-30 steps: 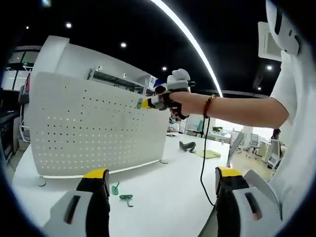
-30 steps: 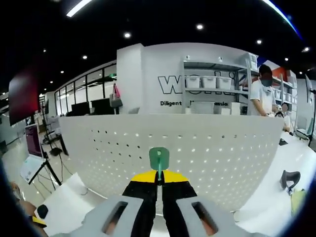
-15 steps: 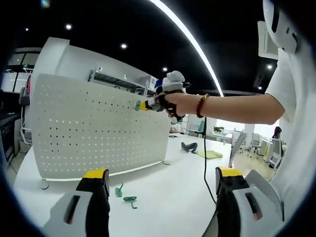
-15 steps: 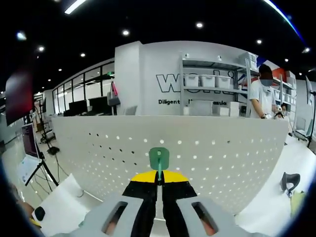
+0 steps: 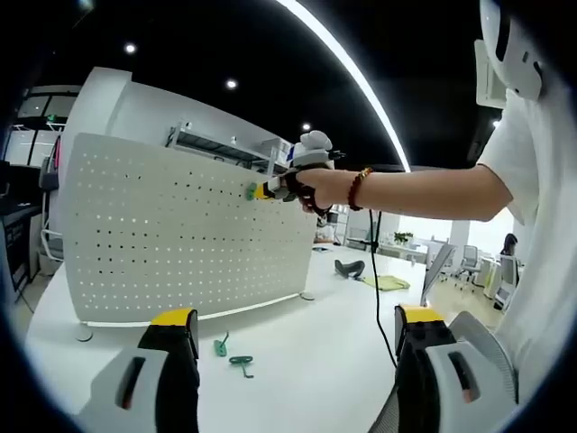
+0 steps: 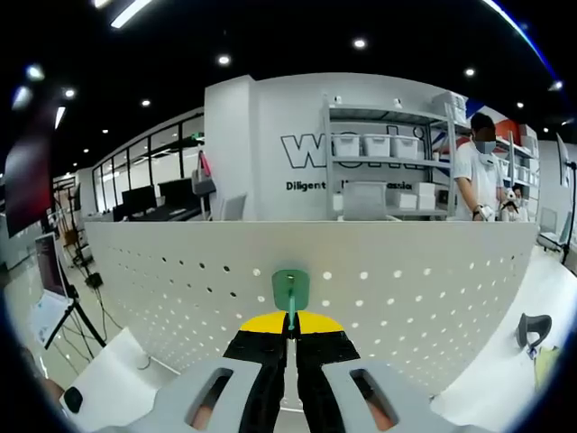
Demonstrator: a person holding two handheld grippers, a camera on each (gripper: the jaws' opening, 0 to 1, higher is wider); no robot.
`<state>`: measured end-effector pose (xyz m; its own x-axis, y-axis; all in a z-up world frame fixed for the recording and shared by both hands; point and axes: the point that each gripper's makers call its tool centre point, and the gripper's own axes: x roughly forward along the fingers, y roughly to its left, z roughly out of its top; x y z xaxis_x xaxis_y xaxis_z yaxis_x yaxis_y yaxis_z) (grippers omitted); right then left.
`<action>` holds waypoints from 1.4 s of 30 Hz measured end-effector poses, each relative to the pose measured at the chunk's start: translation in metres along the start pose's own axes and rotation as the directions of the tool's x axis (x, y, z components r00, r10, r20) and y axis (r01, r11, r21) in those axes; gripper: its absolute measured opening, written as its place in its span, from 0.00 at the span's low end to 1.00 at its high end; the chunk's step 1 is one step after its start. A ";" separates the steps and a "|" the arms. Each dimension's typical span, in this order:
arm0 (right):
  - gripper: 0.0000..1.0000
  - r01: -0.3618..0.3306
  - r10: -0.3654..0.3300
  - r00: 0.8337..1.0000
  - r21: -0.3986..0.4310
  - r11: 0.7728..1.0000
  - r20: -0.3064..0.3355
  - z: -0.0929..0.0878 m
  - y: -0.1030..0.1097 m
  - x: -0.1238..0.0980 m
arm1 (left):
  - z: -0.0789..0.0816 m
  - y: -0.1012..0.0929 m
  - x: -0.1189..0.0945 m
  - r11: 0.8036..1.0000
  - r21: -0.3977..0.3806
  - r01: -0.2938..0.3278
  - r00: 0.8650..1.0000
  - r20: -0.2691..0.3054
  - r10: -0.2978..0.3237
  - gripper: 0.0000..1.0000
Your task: Insert the hook assembly into the mounting plate slot until the hook locks in place.
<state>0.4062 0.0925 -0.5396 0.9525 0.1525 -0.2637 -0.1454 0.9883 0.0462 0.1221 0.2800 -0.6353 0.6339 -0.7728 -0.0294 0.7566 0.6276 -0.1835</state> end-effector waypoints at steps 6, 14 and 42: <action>0.01 0.003 -0.003 1.000 0.004 1.000 0.001 0.001 0.000 0.002 | 0.000 0.002 0.001 1.000 -0.002 -0.003 1.000 0.002 0.003 0.92; 0.01 0.023 -0.023 1.000 -0.033 0.999 -0.006 0.003 0.000 0.004 | 0.001 0.000 0.003 1.000 -0.007 0.001 1.000 0.005 -0.001 0.92; 0.02 0.059 -0.058 0.998 -0.045 0.997 0.030 0.013 0.000 0.011 | -0.001 0.001 0.001 1.000 -0.014 -0.010 1.000 -0.007 0.010 0.91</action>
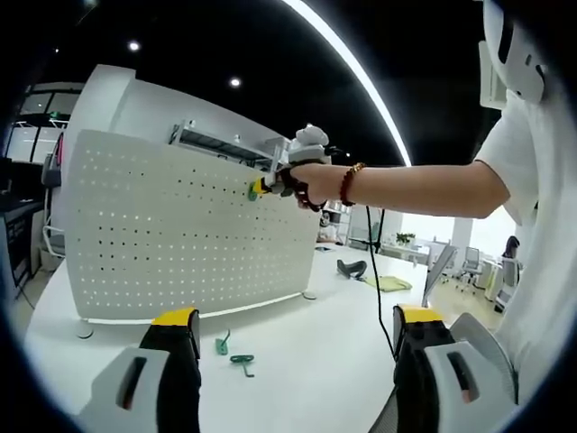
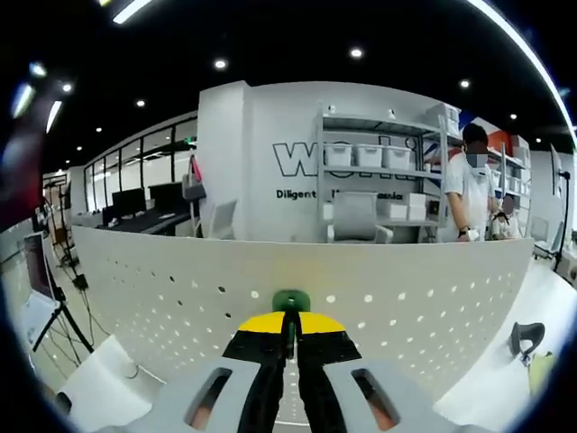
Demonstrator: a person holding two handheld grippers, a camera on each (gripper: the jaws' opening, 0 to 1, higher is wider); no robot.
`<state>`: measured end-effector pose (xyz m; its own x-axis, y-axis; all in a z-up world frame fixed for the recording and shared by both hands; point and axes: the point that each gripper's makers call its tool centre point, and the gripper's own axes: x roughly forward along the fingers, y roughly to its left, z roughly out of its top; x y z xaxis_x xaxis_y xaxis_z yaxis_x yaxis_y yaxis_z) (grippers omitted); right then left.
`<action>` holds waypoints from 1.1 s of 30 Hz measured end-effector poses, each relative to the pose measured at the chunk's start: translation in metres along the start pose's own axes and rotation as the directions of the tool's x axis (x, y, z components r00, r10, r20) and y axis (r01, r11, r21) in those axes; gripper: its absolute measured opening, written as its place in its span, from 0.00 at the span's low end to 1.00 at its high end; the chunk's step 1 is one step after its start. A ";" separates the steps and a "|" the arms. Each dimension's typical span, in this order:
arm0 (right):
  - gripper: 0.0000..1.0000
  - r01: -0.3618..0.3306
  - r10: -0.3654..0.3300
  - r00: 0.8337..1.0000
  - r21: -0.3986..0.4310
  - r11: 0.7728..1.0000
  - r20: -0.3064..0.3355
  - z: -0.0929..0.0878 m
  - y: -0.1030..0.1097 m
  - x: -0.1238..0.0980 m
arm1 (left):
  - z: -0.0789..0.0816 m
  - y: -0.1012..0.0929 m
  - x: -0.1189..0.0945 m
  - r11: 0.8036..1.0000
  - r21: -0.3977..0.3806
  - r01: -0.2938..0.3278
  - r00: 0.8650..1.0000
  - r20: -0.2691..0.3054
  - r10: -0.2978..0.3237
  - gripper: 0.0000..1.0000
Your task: Insert the hook assembly into the mounting plate slot until the hook locks in place.
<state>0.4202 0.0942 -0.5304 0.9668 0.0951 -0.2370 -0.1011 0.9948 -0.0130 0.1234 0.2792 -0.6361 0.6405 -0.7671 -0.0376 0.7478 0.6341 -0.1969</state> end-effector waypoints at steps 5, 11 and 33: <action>0.02 -0.019 0.018 0.999 -0.021 1.000 -0.047 -0.015 0.002 0.003 | 0.003 -0.003 0.001 1.000 -0.010 0.007 1.000 0.017 -0.007 0.86; 0.05 -0.023 0.022 0.999 -0.013 1.000 -0.031 -0.014 0.005 0.002 | 0.013 -0.003 0.001 0.999 -0.044 0.009 0.998 0.065 -0.006 0.88; 0.07 -0.043 0.043 0.999 -0.029 0.999 0.007 -0.012 0.001 -0.015 | 0.018 -0.017 0.002 0.990 -0.138 0.017 0.998 0.063 -0.008 0.99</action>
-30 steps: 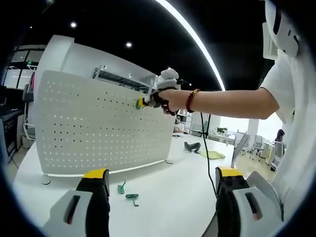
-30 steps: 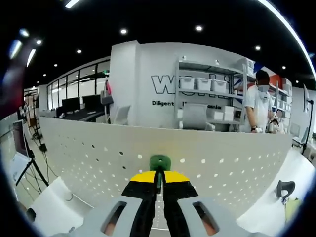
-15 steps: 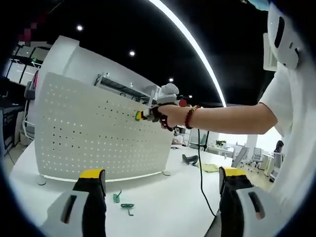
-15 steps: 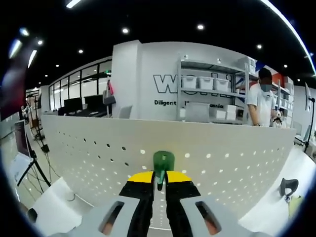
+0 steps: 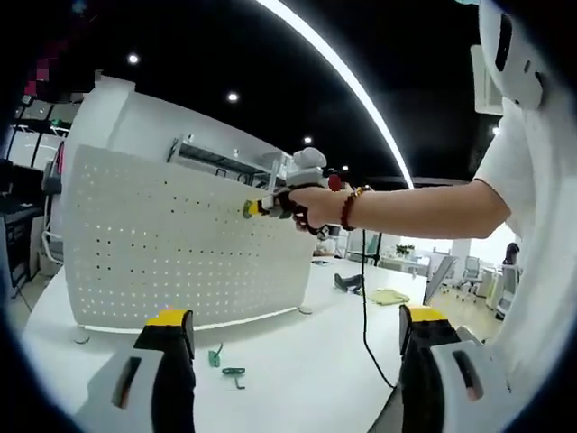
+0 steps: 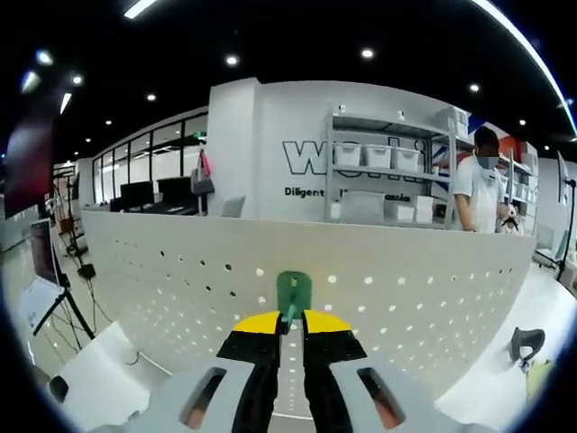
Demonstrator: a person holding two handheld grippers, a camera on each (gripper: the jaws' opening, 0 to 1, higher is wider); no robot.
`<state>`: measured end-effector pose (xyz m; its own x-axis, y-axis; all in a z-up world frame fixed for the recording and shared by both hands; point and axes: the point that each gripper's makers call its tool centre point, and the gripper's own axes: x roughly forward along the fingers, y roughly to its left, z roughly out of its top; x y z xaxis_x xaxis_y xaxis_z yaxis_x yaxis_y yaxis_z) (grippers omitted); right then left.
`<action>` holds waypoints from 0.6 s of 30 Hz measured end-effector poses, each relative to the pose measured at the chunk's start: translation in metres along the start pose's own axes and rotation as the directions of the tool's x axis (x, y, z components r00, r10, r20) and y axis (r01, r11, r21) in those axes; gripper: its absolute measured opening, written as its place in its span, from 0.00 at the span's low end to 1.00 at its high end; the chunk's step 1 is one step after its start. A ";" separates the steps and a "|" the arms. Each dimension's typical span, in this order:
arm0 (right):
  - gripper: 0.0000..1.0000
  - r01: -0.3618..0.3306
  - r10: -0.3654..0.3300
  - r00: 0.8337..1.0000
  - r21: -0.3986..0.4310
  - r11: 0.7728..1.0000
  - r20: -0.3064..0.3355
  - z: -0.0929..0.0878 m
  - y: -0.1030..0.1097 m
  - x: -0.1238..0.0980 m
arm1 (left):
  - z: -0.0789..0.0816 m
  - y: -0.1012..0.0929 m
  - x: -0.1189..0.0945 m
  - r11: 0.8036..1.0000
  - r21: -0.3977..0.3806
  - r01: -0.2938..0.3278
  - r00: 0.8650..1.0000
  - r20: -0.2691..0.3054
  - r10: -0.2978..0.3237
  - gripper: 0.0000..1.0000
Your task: Insert the hook assembly into the mounting plate slot until the hook locks in place.
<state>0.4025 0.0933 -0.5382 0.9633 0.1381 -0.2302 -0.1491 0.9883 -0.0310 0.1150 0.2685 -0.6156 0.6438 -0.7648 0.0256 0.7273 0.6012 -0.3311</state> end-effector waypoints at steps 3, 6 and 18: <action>0.07 -0.004 0.004 1.000 -0.001 1.000 0.003 -0.001 0.001 -0.005 | 0.009 -0.001 -0.002 0.998 0.055 -0.002 0.998 0.064 -0.002 1.00; 0.06 -0.006 0.006 1.000 -0.001 1.000 0.012 -0.003 0.002 -0.010 | 0.000 -0.001 -0.003 0.997 0.072 -0.008 1.000 0.019 0.007 1.00; 0.06 -0.063 0.063 0.998 -0.001 0.998 0.001 -0.029 0.011 -0.028 | 0.002 -0.007 0.000 0.993 0.117 -0.002 0.998 0.066 -0.006 1.00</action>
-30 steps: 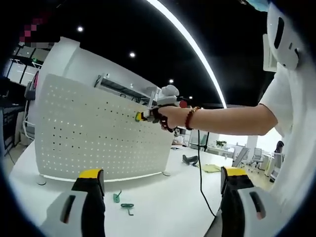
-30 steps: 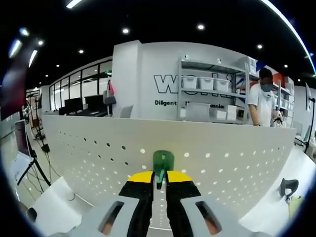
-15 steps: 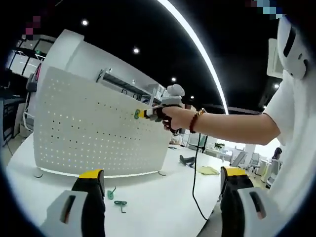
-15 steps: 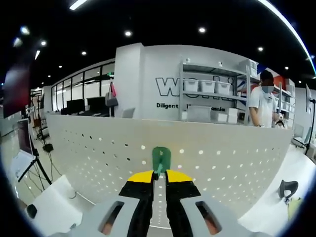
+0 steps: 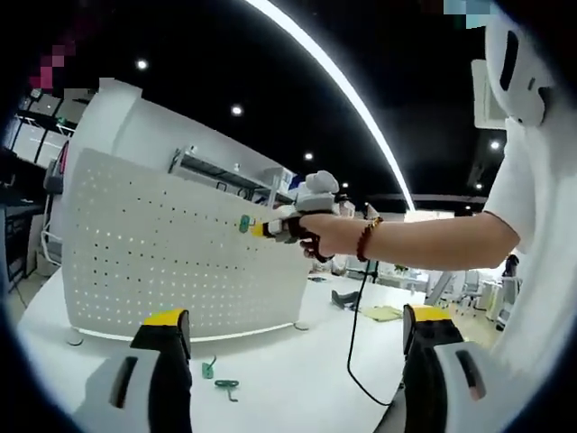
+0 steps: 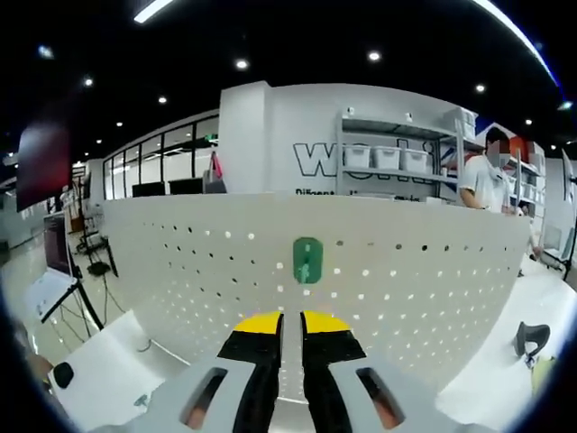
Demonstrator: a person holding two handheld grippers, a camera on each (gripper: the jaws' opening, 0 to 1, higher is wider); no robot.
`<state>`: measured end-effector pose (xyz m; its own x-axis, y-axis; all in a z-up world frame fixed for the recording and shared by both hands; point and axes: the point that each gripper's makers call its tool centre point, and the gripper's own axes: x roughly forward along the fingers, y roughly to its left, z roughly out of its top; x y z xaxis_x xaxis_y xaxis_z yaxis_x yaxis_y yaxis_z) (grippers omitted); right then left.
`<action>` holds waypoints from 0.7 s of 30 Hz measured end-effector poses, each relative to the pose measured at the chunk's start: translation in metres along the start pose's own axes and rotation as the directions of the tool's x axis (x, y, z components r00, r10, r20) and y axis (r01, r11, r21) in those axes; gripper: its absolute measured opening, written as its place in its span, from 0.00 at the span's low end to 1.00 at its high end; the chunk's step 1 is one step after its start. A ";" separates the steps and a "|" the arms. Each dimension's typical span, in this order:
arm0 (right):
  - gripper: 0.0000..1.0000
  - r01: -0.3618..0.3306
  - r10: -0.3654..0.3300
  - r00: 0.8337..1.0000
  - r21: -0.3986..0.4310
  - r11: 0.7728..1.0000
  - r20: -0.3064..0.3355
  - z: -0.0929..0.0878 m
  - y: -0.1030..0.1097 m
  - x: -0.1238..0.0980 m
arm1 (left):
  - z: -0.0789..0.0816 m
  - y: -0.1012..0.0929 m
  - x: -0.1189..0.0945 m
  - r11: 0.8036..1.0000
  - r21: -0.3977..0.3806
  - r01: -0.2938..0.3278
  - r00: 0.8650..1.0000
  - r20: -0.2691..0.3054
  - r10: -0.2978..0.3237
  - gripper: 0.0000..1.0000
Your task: Insert the hook assembly into the mounting plate slot until the hook locks in place.
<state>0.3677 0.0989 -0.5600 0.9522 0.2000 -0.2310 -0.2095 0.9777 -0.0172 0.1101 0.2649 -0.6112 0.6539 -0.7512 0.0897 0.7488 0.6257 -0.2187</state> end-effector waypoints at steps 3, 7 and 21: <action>0.06 -0.010 0.010 1.000 0.012 1.000 -0.006 -0.011 0.000 -0.005 | -0.015 0.000 -0.002 0.999 0.051 0.011 0.996 -0.089 -0.006 1.00; 0.06 -0.031 0.032 0.999 0.017 0.999 -0.030 -0.030 0.004 -0.010 | -0.025 0.000 -0.002 0.999 0.029 0.014 0.991 -0.131 -0.010 0.99; 0.08 -0.120 0.132 0.984 0.094 0.988 -0.122 -0.087 0.027 -0.013 | -0.025 0.002 -0.005 0.999 0.044 0.010 0.995 -0.102 -0.005 1.00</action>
<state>0.3300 0.1168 -0.6420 0.8818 0.3175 -0.3487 -0.3009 0.9482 0.1023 0.1055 0.2645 -0.6361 0.6357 -0.7719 -0.0087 0.7590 0.6270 -0.1754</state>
